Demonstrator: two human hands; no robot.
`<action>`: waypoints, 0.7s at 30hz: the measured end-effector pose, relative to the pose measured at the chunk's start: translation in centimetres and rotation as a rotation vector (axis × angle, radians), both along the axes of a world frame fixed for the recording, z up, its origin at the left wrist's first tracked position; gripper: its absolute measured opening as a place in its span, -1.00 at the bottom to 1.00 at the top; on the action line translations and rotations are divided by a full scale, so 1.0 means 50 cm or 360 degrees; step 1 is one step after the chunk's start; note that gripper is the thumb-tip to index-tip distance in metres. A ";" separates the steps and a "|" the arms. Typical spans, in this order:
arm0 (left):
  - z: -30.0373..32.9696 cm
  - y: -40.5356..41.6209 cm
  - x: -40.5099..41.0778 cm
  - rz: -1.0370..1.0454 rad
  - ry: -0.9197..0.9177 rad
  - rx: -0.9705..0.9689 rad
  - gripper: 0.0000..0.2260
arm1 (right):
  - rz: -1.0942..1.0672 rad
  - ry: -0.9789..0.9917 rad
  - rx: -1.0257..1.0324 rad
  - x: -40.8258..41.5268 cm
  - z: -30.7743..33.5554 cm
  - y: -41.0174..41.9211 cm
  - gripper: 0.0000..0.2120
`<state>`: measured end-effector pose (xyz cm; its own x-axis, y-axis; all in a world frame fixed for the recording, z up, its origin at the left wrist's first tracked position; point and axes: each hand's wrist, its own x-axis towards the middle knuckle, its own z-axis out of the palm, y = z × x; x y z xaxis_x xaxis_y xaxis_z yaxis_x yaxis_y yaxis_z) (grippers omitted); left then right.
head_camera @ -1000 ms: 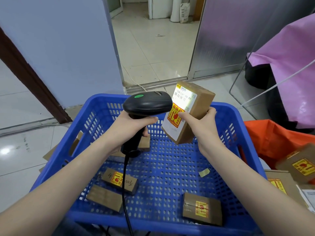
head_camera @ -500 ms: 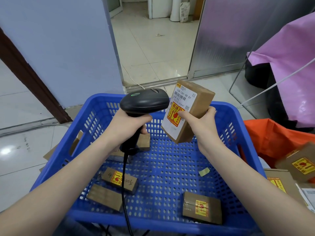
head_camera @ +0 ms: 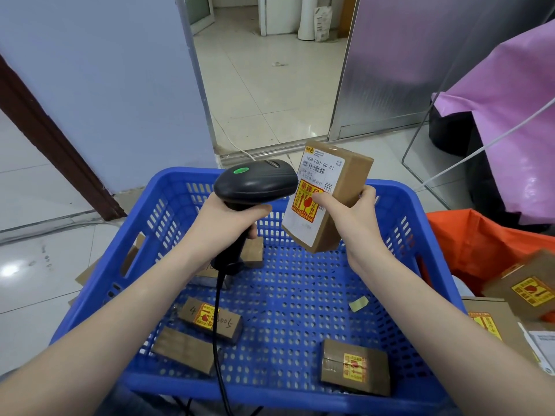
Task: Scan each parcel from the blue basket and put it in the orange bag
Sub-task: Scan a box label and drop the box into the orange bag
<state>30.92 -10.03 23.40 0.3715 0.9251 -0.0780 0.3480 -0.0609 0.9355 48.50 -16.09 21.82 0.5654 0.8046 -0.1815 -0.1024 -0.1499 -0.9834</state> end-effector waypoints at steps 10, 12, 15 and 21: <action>0.007 -0.031 0.025 0.0007 0.0048 0.0137 -0.85 | -0.0161 0.0033 0.0048 0.043 0.049 -0.020 -0.56; 0.010 -0.037 0.043 -0.0014 0.0031 0.0155 -0.86 | -0.0184 0.0044 0.0083 0.070 0.066 -0.032 -0.56; 0.022 -0.055 0.088 -0.0034 -0.0017 0.0164 -0.92 | -0.0217 -0.0007 0.0154 0.126 0.097 -0.063 -0.56; 0.042 -0.114 0.227 -0.0189 -0.0084 0.0210 -0.87 | -0.0312 -0.0450 0.0145 0.281 0.135 -0.174 -0.48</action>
<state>42.28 -15.75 25.51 0.4790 0.8755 0.0640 0.2814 -0.2222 0.9335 62.56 -24.78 28.57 0.7282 0.6817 0.0715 0.1576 -0.0650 -0.9854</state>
